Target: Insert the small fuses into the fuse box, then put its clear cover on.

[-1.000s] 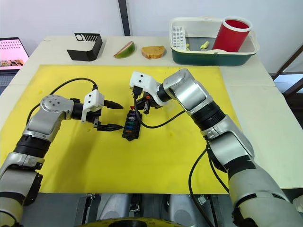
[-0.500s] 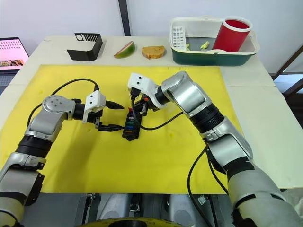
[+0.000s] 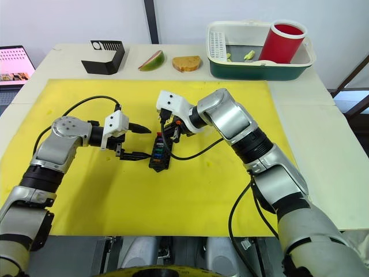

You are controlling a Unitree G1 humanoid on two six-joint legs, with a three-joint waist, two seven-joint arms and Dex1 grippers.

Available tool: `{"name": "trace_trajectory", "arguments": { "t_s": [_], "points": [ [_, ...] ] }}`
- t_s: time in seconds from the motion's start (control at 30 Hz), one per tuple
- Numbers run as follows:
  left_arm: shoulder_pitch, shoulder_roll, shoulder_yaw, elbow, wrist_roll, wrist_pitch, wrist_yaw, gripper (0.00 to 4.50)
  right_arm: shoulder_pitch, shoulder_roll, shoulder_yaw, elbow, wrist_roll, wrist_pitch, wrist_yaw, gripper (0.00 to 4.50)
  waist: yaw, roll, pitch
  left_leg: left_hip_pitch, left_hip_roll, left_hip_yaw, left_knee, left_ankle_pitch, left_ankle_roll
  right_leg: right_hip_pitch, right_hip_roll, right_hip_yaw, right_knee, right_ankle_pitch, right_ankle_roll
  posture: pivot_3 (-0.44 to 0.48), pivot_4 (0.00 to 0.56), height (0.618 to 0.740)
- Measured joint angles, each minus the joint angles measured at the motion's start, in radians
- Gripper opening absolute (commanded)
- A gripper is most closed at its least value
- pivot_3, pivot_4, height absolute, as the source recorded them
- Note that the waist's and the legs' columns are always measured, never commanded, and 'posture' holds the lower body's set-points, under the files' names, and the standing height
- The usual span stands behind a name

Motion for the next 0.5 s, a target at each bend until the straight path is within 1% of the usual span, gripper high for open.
{"name": "trace_trajectory", "arguments": {
  "t_s": [0.5],
  "points": [
    [0.000, 0.000, 0.000, -0.006, 0.000, 0.006, 0.000, 4.47, 0.000, -0.004, 0.000, 0.004, -0.008, -0.014, 0.002, 0.00, 0.000, 0.000, 0.000, 0.000, 0.000, 0.000, 0.000, 0.000, 0.000, 0.000, 0.000, 0.000, 0.000, 0.000, 0.000, 0.000, 0.150, 0.740]
  ]
}}
